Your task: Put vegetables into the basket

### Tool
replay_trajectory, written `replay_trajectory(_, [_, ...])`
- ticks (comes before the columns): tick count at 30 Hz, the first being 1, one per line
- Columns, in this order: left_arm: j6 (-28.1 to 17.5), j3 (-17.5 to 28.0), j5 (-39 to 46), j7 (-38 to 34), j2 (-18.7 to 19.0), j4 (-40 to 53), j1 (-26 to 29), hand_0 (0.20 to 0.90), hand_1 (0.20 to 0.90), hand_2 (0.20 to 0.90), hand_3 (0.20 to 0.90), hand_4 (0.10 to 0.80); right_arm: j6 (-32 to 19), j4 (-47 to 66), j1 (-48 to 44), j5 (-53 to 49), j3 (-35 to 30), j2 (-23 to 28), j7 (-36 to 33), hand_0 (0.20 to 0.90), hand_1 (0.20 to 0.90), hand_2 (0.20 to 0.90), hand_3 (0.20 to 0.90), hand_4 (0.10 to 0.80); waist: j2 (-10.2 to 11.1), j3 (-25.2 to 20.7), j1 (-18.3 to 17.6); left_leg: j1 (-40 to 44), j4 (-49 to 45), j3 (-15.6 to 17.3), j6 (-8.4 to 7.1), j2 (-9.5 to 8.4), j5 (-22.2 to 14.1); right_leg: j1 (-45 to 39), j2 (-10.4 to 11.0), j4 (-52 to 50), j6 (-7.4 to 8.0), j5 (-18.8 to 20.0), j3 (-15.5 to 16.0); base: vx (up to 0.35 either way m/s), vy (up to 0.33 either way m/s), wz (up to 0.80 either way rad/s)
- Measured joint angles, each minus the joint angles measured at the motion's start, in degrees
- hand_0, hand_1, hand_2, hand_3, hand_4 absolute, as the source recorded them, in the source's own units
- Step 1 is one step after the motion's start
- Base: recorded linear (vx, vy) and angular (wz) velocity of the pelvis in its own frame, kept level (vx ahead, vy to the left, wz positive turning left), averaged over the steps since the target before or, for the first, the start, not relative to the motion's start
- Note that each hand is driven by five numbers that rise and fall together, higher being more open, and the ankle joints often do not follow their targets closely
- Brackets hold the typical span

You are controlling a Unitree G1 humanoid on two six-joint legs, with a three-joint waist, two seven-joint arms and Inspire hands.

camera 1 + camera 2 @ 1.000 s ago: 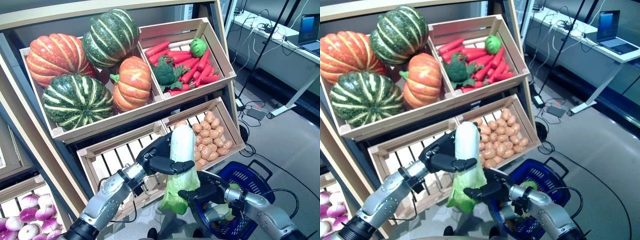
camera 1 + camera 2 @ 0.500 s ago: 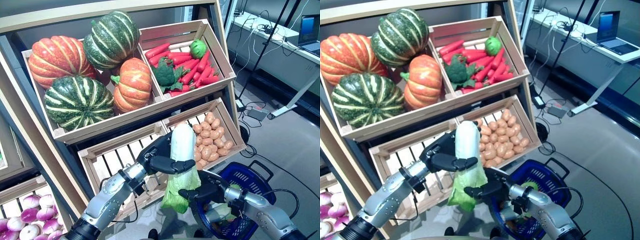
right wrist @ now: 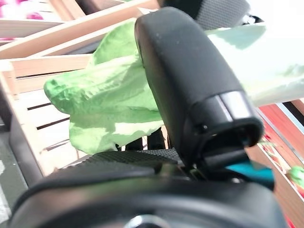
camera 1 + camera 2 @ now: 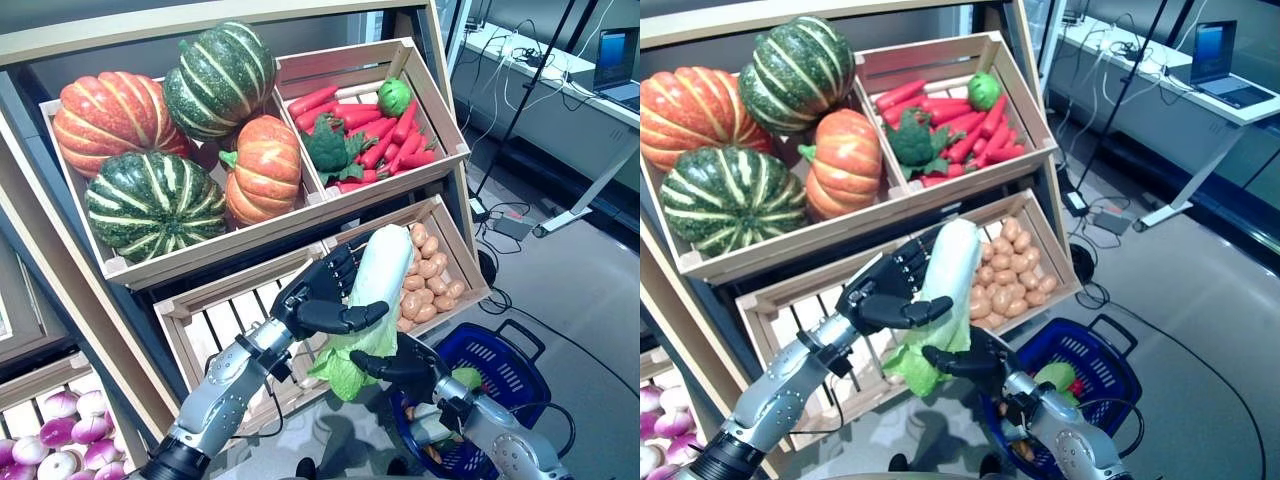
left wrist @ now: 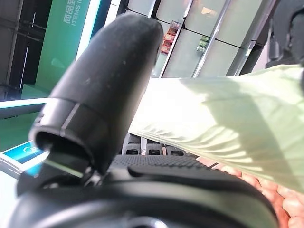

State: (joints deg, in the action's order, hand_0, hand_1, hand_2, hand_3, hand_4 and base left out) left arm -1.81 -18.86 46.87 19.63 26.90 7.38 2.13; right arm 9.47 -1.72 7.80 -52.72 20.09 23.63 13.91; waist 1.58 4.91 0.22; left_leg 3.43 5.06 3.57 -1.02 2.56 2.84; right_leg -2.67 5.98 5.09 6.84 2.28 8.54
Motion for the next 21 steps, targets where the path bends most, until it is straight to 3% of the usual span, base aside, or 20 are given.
replay_trajectory(4, [0.6, 0.0, 0.0, -0.2, -1.5, 0.1, 0.0, 0.900, 0.900, 0.900, 0.900, 0.800, -1.8, -1.6, 0.2, -2.4, -1.2, -2.5, -1.9, 0.300, 0.300, 0.300, 0.300, 0.400, 0.1, 0.1, -0.4, -0.1, 0.0, 0.1, 0.03, 0.00, 0.0, 0.1, 0.0, 0.0, 0.00, 0.0, -0.1, -0.005, -0.008, 0.00])
replay_trajectory(8, [1.2, 0.2, 0.0, 0.4, -1.2, 1.2, -0.1, 0.900, 0.900, 0.900, 0.900, 0.800, -5.3, -5.2, 0.5, -13.0, -5.5, -7.1, -6.4, 0.300, 0.300, 0.300, 0.300, 0.400, 0.2, 0.1, -0.6, -0.2, 0.0, 0.1, 0.06, -0.02, -0.1, 0.2, 0.0, 0.0, 0.01, 0.0, -0.1, 0.000, 0.000, 0.00])
replay_trajectory(13, [1.6, 0.1, 0.0, 1.0, -1.1, 2.8, -0.1, 0.900, 0.900, 0.900, 0.900, 0.800, -16.3, -11.6, 0.3, -22.5, -17.7, -9.6, -12.8, 0.300, 0.300, 0.300, 0.300, 0.400, 0.1, 0.2, 0.1, -0.4, 0.0, 0.2, 0.10, -0.07, -0.1, 0.5, 0.1, 0.0, 0.03, 0.0, -0.2, 0.000, 0.000, 0.00])
replay_trajectory(21, [1.7, 0.1, 0.0, 1.0, -1.2, 2.8, -0.1, 0.900, 0.900, 0.900, 0.900, 0.800, -26.0, -11.6, 0.3, -32.7, -19.3, -14.2, -13.9, 0.300, 0.300, 0.300, 0.300, 0.400, -1.0, 0.4, -1.0, -0.4, 0.0, 0.1, 0.08, -0.08, -0.1, 0.8, 0.0, 0.0, 0.04, 0.0, -0.6, 0.000, -0.004, -0.03])
